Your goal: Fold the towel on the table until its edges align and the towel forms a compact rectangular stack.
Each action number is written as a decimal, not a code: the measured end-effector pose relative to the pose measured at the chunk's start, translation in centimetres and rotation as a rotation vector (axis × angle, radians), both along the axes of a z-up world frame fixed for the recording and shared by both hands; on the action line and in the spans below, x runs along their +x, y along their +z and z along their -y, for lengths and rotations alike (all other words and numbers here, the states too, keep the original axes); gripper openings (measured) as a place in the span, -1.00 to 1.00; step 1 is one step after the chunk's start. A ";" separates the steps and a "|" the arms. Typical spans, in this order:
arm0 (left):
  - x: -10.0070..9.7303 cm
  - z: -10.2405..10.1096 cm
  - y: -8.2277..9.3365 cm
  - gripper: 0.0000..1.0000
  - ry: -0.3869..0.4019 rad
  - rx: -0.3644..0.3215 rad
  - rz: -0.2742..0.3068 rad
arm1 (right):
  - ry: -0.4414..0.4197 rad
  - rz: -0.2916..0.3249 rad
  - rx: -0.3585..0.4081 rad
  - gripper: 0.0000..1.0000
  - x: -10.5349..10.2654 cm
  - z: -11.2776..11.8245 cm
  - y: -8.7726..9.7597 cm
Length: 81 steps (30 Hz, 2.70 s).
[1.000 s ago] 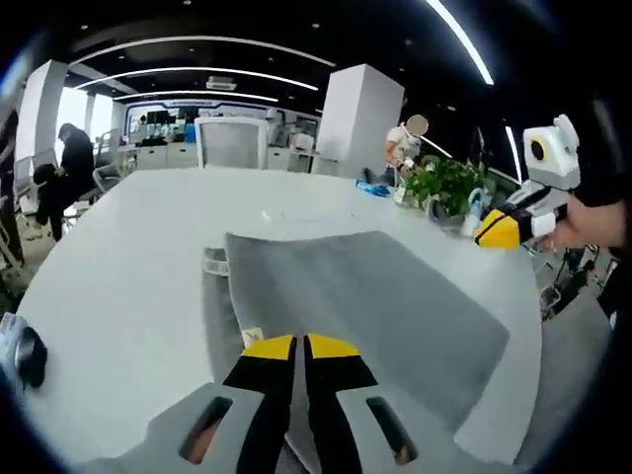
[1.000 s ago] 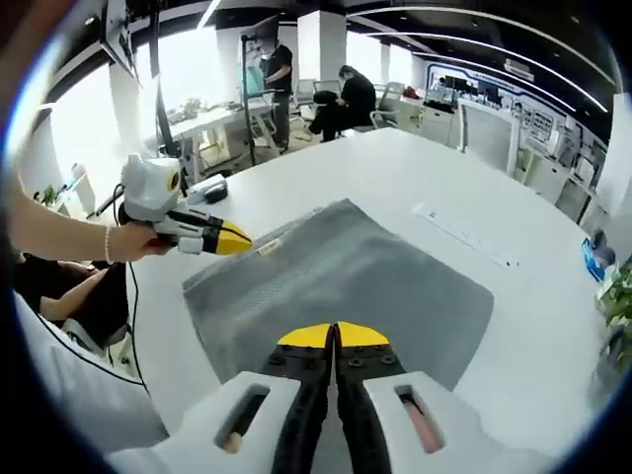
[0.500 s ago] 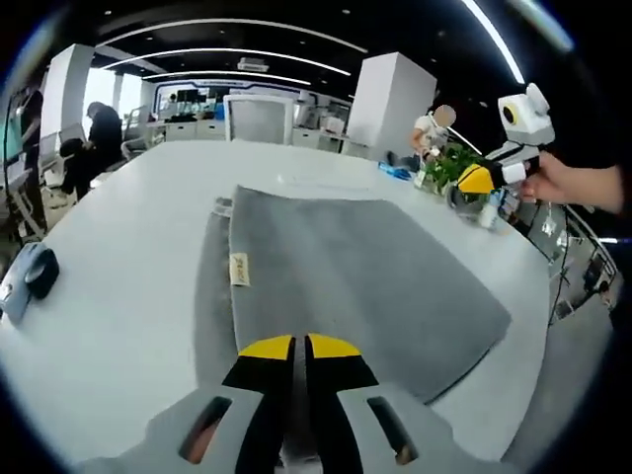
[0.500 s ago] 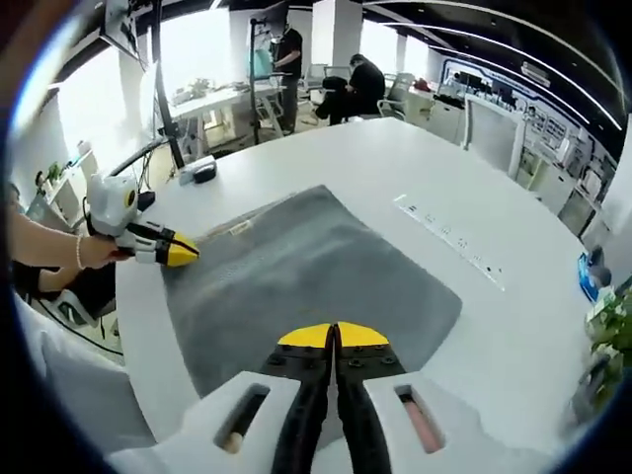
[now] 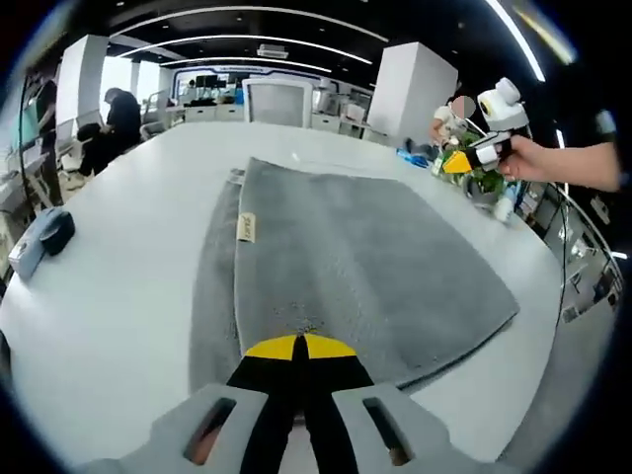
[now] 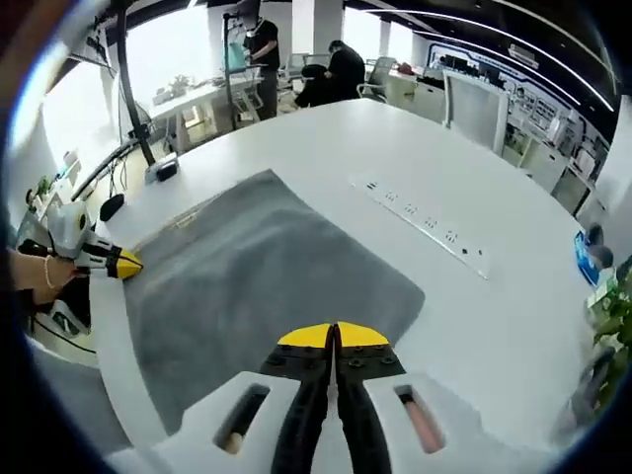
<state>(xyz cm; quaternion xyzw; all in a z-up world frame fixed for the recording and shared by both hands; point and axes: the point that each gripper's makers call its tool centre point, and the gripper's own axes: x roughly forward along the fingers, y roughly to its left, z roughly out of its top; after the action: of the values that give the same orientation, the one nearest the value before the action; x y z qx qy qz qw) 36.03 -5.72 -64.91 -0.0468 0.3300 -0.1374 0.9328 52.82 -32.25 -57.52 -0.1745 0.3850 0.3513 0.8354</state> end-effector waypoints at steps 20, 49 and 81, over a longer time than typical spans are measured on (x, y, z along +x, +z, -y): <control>-0.6 -0.3 -0.7 -0.99 0.005 0.092 -0.047 | -0.048 -0.055 -0.121 -1.00 4.9 1.1 -6.7; -0.4 -0.2 -0.8 -0.99 0.002 0.099 -0.192 | -0.075 -0.106 -0.176 -1.00 4.5 2.3 -8.1; 1.5 0.8 -0.8 -0.98 -0.129 0.171 -0.228 | -0.168 -0.148 -0.205 -1.00 1.4 6.3 -8.2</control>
<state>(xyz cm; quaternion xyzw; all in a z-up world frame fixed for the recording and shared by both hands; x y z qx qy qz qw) 37.55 -6.52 -65.74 0.0388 0.4468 -0.1620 0.8790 54.25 -38.56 -65.73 -0.1997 0.4926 0.2507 0.8091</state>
